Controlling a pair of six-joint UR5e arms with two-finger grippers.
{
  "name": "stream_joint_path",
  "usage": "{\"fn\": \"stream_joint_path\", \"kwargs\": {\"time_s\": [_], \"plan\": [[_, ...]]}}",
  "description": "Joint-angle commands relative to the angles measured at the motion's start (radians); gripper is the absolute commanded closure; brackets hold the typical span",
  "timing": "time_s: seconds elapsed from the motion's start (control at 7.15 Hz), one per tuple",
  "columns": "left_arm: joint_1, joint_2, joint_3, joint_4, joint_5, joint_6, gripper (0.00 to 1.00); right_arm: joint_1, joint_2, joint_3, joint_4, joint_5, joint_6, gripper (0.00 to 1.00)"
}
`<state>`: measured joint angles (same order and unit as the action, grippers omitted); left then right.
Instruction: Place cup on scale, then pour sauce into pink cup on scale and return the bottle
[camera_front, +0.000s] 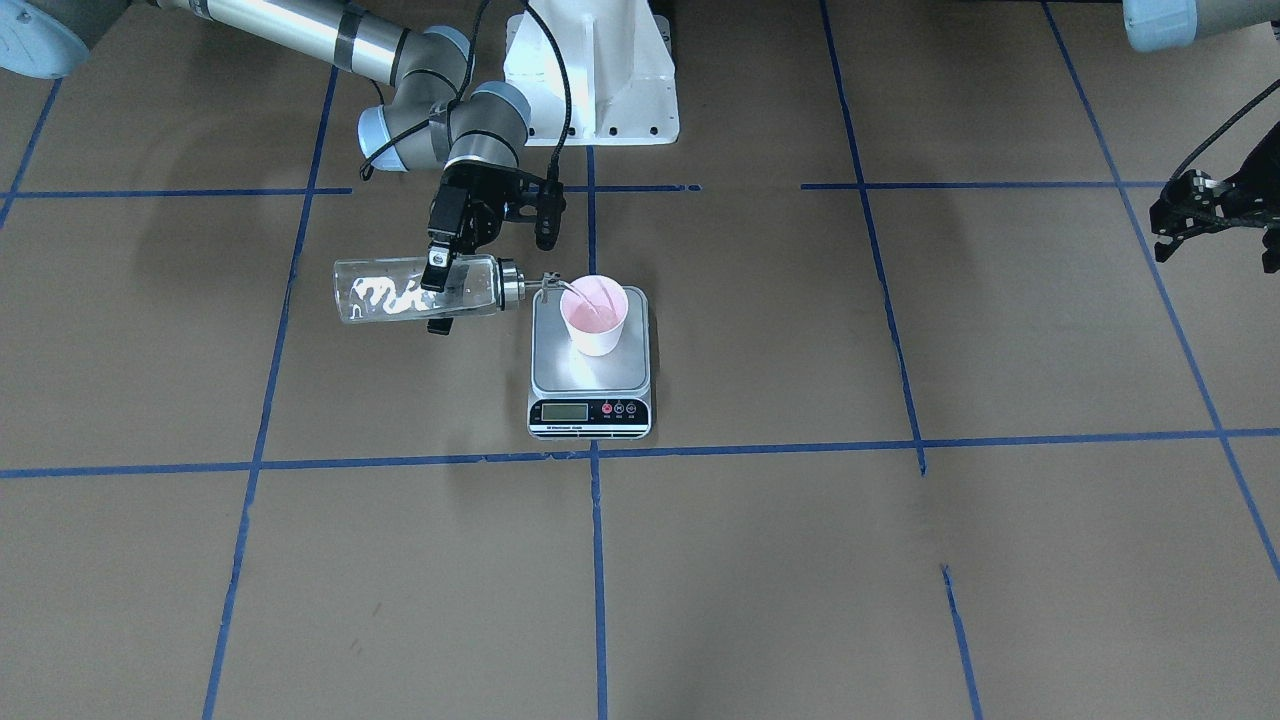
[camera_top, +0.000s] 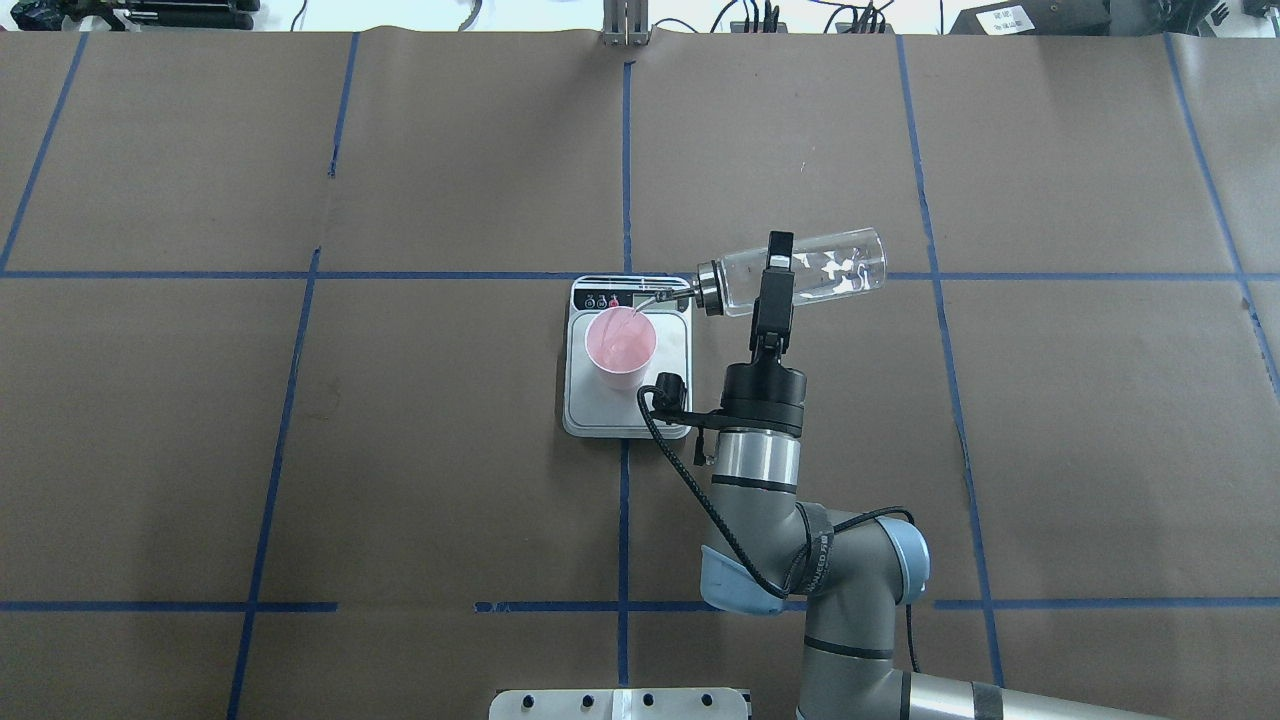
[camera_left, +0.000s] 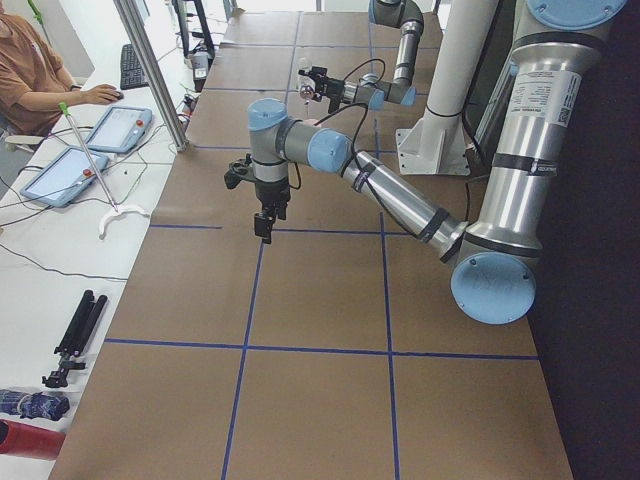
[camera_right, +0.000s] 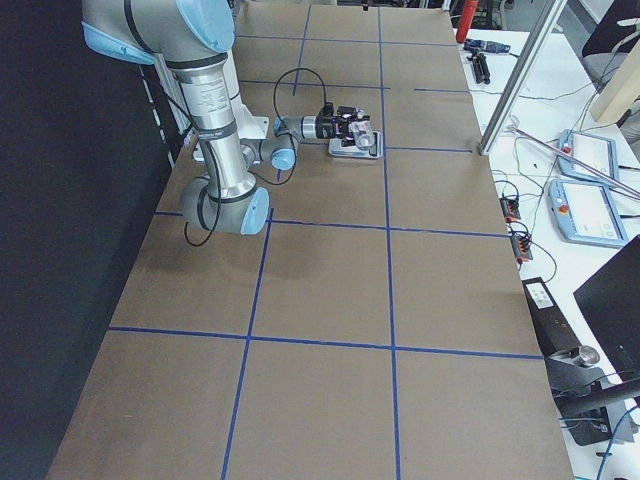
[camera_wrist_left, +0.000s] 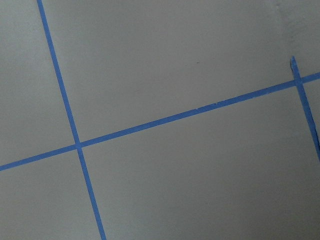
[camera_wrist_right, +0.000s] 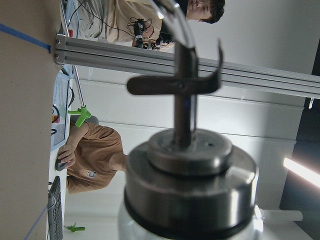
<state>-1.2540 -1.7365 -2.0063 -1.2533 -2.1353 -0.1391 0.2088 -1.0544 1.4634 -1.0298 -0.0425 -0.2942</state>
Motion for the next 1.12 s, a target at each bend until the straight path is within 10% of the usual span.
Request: {"fn": "stream_joint_path", "kwargs": {"time_s": [0.0,0.98], "plan": [[0.001,0.000,0.001,0.000,0.000,0.000,0.00,0.001,0.001,0.000,0.005,0.001,0.004,1.00],[-0.001,0.000,-0.006,0.002,0.000,-0.002,0.00,0.000,0.001,0.002,0.010,0.004,0.024,1.00]]}}
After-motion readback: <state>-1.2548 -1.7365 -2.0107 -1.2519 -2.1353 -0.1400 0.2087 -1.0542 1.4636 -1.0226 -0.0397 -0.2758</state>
